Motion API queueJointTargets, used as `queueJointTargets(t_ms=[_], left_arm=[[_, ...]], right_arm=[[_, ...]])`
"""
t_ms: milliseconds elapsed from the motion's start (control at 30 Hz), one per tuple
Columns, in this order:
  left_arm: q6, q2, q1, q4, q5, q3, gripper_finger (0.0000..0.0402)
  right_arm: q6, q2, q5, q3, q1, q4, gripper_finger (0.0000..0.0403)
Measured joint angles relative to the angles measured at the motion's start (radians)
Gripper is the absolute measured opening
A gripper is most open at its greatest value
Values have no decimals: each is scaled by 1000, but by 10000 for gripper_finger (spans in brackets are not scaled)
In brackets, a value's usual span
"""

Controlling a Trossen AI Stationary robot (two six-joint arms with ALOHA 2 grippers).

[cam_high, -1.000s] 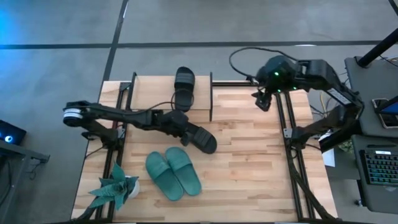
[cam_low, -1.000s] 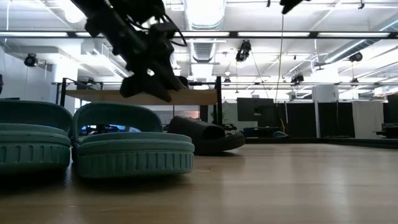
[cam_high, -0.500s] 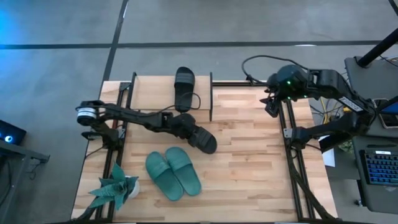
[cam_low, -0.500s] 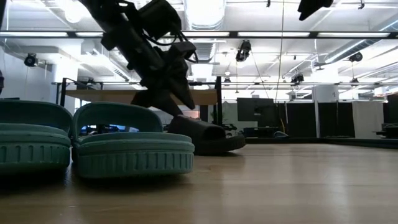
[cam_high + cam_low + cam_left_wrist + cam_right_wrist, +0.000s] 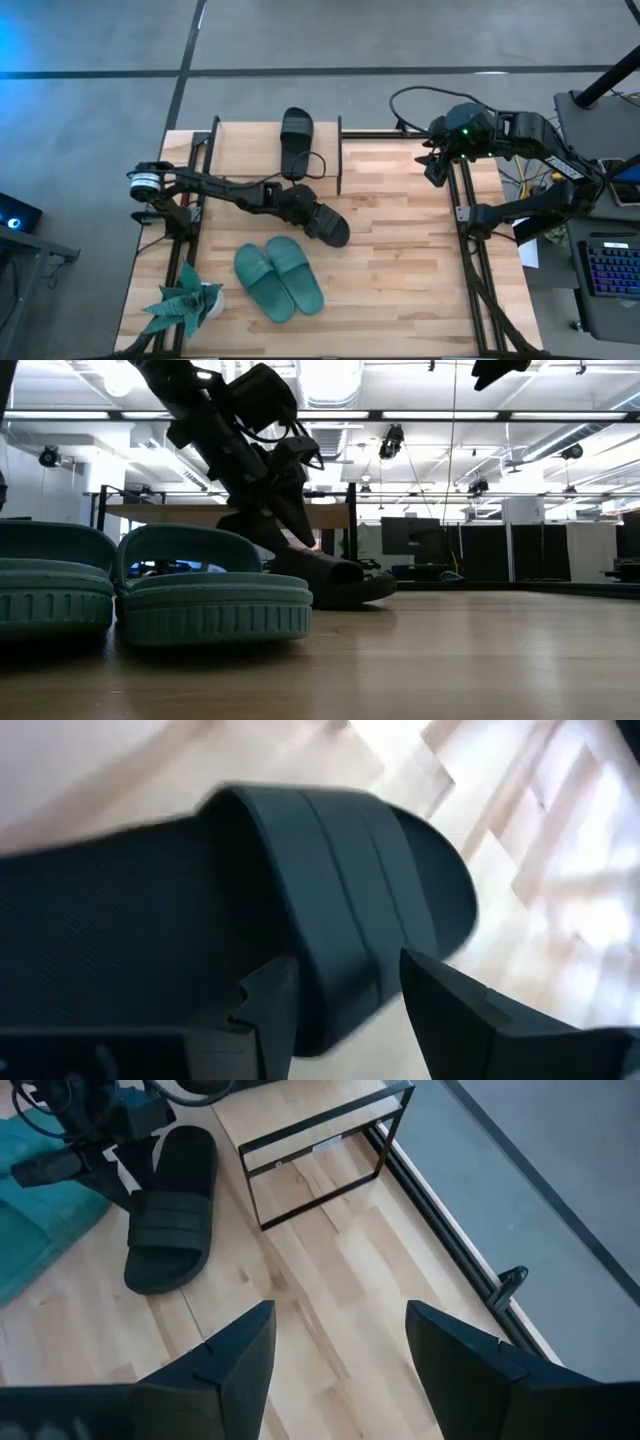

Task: Pick and place slides into the shelf
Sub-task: Put the black slide on the shelf

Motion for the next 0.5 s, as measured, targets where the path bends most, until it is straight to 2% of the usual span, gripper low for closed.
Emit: queueJointTargets(t_ms=[133, 400, 500], left_arm=[[1, 5, -2, 28, 20, -1, 123], [3, 11, -15, 83, 24, -5, 12], [5, 9, -23, 98, 22, -5, 8]], right_arm=[[-4, 1, 0, 0, 0, 3, 215], [-2, 1, 0, 0, 0, 4, 215], [0, 1, 0, 0, 0, 5, 215]])
